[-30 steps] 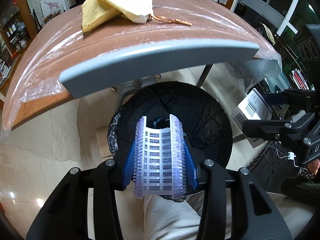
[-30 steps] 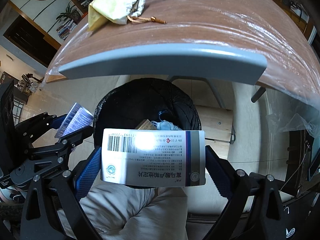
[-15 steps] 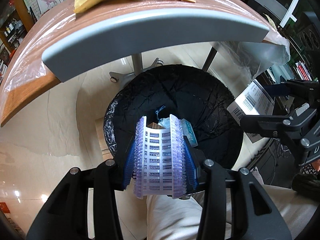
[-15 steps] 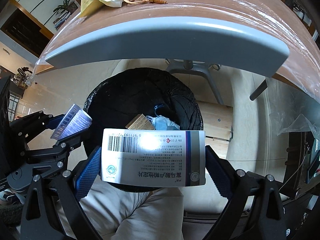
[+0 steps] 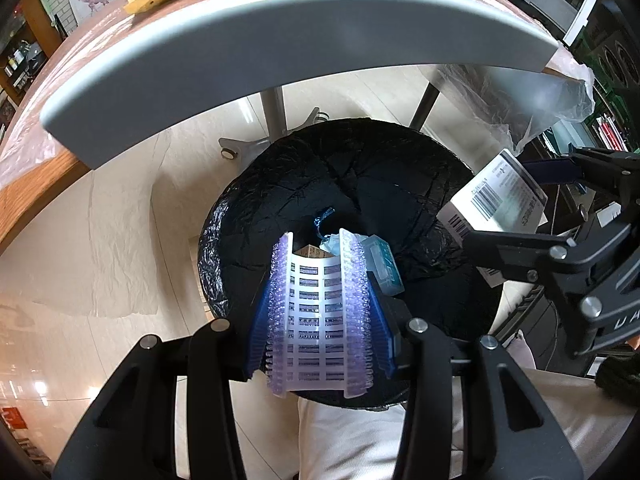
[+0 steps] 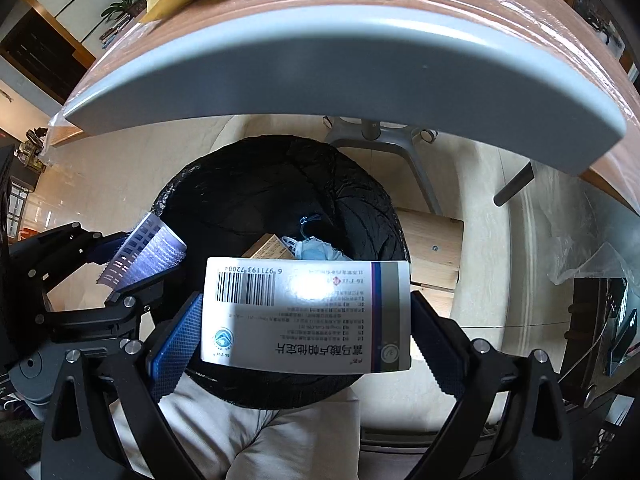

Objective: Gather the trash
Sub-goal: 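Carry the medicine box and lavender roller over the black bin with both tools, then open both tools to drop the medicine box and lavender roller into the bin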

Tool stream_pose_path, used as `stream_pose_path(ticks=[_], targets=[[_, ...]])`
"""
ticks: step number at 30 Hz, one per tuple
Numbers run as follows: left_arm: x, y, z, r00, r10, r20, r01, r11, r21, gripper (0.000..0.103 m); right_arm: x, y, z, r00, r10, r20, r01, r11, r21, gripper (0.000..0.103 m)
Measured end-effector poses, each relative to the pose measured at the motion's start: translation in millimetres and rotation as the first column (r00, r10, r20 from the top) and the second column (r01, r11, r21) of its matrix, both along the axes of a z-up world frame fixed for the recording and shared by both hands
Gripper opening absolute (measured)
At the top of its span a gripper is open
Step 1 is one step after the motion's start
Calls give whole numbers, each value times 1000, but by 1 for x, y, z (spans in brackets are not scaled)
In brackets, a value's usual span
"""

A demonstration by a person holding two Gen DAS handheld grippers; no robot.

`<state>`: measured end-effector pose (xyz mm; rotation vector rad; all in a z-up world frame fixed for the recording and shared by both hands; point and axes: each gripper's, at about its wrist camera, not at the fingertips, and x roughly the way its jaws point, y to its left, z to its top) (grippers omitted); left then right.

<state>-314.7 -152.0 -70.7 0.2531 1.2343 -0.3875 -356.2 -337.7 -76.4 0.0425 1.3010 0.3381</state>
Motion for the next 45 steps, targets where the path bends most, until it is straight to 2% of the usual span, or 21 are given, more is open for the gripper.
stream_pose_path(ticks=[28, 36, 38, 39, 40, 41, 42, 45], targets=[[15, -5, -35, 998, -48, -47, 51, 997, 65, 45, 19, 5, -25, 999, -15, -28, 14, 999, -39, 95], [18, -6, -39, 997, -50, -52, 54, 996, 72, 45, 21, 5, -30, 999, -13, -40, 11, 999, -42, 95], [18, -5, -38, 998, -49, -44, 51, 997, 56, 45, 21, 3, -31, 999, -24, -42, 22, 999, -43, 95], [18, -4, -37, 998, -49, -41, 51, 998, 32, 50, 22, 2, -31, 999, -30, -43, 28, 999, -42, 96], [19, -4, -36, 998, -49, -45, 50, 998, 24, 67, 22, 0, -32, 998, -38, -45, 36, 998, -41, 96], [19, -4, -36, 998, -49, -41, 50, 999, 23, 76, 22, -2, -33, 998, -47, -52, 45, 998, -40, 96], [18, -3, -34, 998, -50, -32, 51, 999, 18, 79, 22, -4, -33, 997, -51, -59, 49, 998, -36, 96], [15, -4, -32, 998, -58, -25, 59, 998, 22, 79, 18, -12, -34, 995, -68, -73, 66, 997, -25, 96]])
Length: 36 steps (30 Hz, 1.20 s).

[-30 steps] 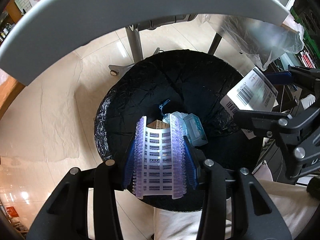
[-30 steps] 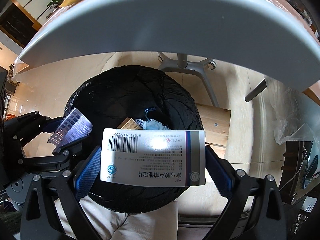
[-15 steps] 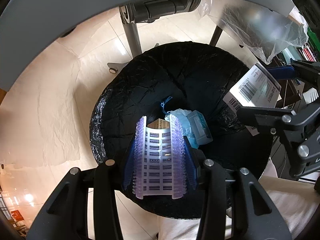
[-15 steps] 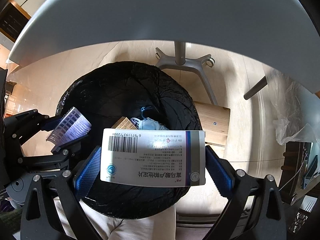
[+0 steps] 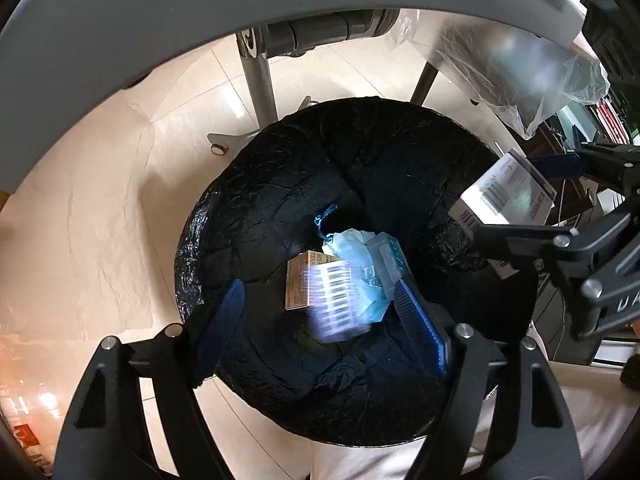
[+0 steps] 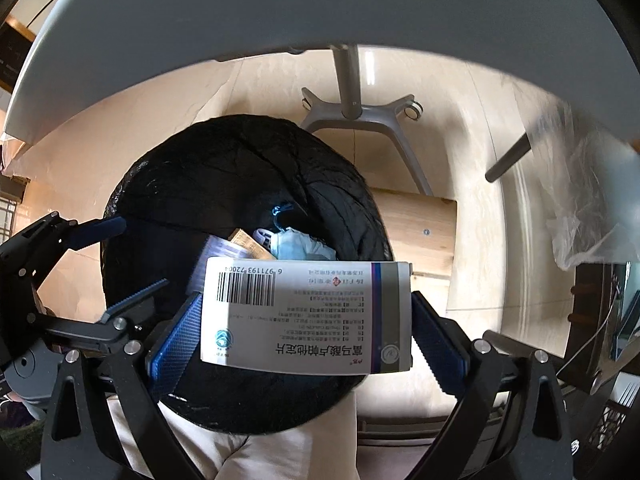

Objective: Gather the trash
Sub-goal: 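Open both tools to drop the medicine box and lavender roller into the bin, then move both open tools back over the table toward the yellow pouch and white box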

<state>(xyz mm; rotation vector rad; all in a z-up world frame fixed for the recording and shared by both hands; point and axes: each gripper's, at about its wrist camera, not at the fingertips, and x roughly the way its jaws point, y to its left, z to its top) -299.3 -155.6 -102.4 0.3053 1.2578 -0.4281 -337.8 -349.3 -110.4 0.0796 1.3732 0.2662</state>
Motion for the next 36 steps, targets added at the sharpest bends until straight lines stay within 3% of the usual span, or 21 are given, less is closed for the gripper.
stream_pose_path(ticks=[7, 14, 23, 29, 33, 36], targets=[[-5, 11, 12, 1000, 22, 2, -22, 999, -23, 78, -13, -19, 12, 999, -8, 32, 8, 1000, 25, 96], [-6, 20, 23, 999, 52, 9, -51, 997, -50, 78, -11, -3, 21, 996, 67, 67, -69, 997, 30, 96], [-4, 26, 46, 996, 79, 48, -75, 994, -77, 78, -7, 0, 35, 993, 60, 99, -62, 998, 24, 96], [-13, 28, 106, 980, 54, 194, -27, 990, -136, 78, -8, -22, 102, 974, -9, 228, -19, 993, 121, 96], [5, 34, 154, 944, 100, 316, -39, 980, -194, 79, 17, -33, 157, 936, -61, 345, 12, 990, 141, 96], [34, 46, 169, 929, 163, 332, -79, 965, -251, 91, 54, -31, 181, 915, -74, 396, 22, 991, 135, 96]])
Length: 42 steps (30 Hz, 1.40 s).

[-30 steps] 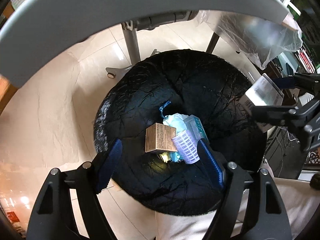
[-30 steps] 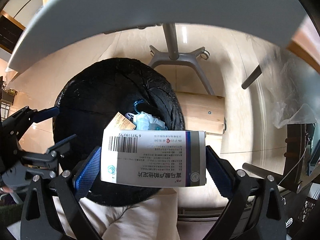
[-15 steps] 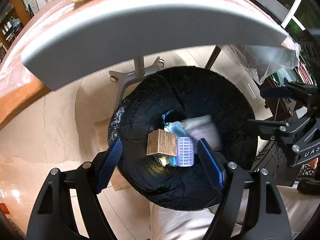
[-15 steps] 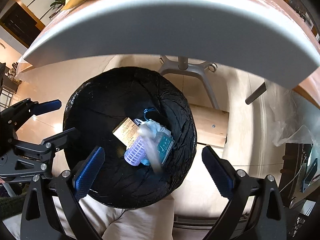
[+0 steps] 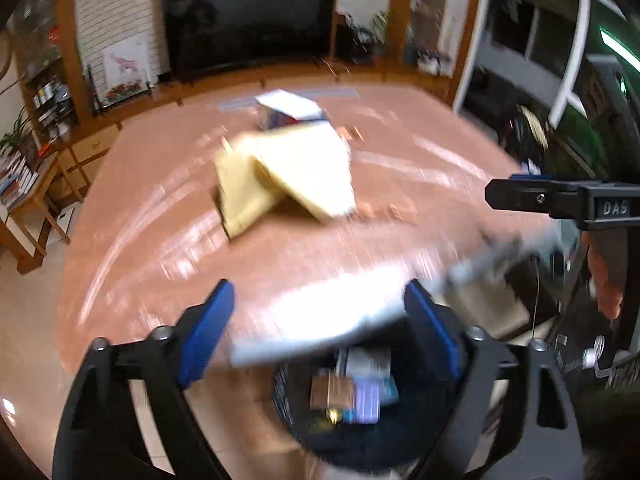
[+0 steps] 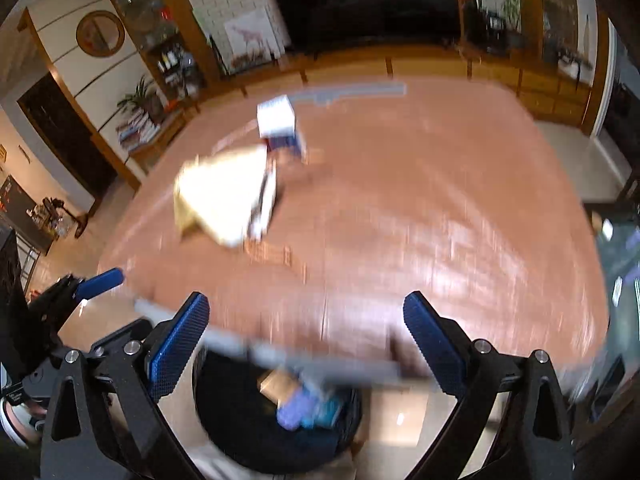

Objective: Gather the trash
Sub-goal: 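Move both open tools back over the table toward the yellow pouch and white box, then grasp the white barcode box with the right tool while the left tool grasps the yellow pouch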

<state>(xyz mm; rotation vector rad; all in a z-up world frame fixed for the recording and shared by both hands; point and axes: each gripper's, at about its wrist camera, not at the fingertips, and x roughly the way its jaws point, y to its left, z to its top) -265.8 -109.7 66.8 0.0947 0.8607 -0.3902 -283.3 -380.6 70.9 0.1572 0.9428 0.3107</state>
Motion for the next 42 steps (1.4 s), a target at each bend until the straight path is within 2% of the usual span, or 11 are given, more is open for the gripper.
stream_pose_path(ticks=[3, 8, 14, 19, 25, 26, 30, 32, 33, 37, 42], targets=[[38, 11, 0, 998, 41, -55, -44, 998, -54, 91, 37, 9, 13, 1000, -13, 22, 13, 1000, -17, 96], [82, 16, -6, 992, 63, -107, -73, 993, -89, 91, 94, 41, 18, 1000, 14, 27, -13, 999, -52, 96], [124, 14, -20, 987, 43, -158, -57, 995, -87, 91, 155, 78, 7, 998, 56, -5, -56, 993, -103, 96], [143, 15, -39, 971, 9, -237, -35, 994, -106, 91, 205, 108, -10, 996, 78, -49, -85, 983, -161, 96], [154, 12, -48, 962, -31, -270, -4, 992, -129, 90, 242, 128, -39, 989, 88, -122, -113, 970, -213, 95], [155, 12, -48, 962, -39, -269, 4, 992, -129, 90, 245, 129, -41, 988, 90, -129, -116, 970, -212, 91], [157, 12, -48, 962, -65, -267, 24, 988, -154, 79, 254, 133, -52, 982, 106, -157, -140, 965, -223, 73], [158, 11, -47, 961, -79, -264, 36, 986, -161, 76, 253, 134, -54, 981, 100, -168, -136, 966, -220, 53], [159, 9, -47, 961, -83, -262, 41, 986, -161, 73, 255, 133, -55, 980, 100, -173, -136, 968, -210, 50], [153, 6, -45, 964, -101, -245, 60, 984, -168, 64, 253, 126, -54, 983, 94, -157, -121, 979, -166, 47], [150, 11, -41, 966, -102, -239, 54, 979, -198, 60, 247, 107, -42, 992, 58, -109, -72, 990, -123, 47]])
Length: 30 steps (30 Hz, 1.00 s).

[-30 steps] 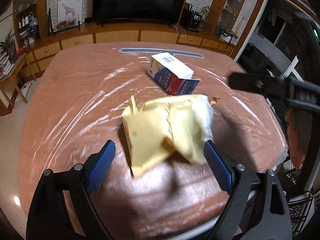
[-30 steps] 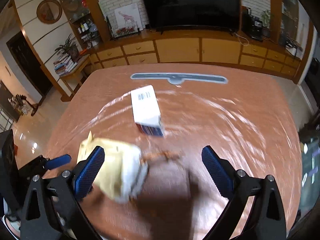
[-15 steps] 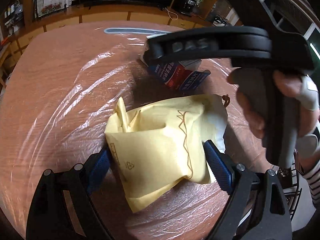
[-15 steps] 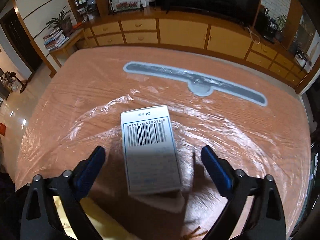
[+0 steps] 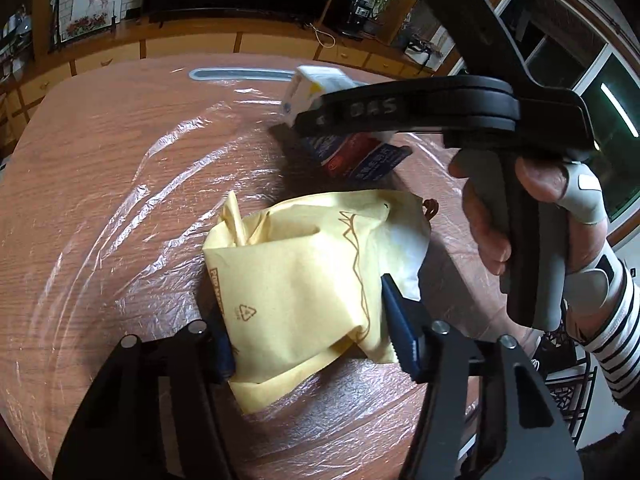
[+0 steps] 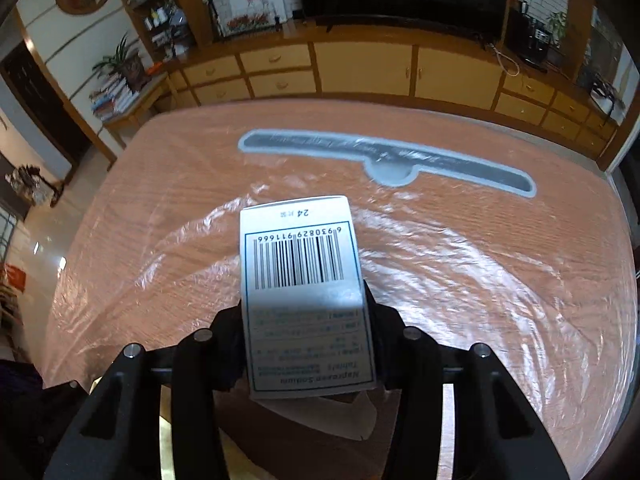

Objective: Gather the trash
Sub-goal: 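Grasp the white barcode box with the right tool while the left tool grasps the yellow pouch, then carry the white box and yellow pouch over the black bin with both tools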

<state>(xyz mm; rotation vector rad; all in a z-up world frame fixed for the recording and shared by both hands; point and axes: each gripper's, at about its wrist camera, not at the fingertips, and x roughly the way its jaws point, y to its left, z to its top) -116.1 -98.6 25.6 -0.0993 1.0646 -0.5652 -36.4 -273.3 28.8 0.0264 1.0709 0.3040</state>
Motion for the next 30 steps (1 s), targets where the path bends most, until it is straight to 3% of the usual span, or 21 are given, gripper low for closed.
stream_pose_path(ticks=[11, 23, 30], targets=[[-7, 9, 7, 999, 46, 17, -46, 999, 8, 60, -31, -48, 27, 995, -88, 50, 84, 993, 80, 47], [-16, 8, 16, 996, 73, 51, -74, 997, 13, 60, -101, -79, 22, 993, -122, 7, 120, 987, 103, 47], [-35, 7, 31, 993, 80, 87, -80, 997, -2, 60, -136, -98, 26, 990, -139, -8, 138, 977, 163, 47]])
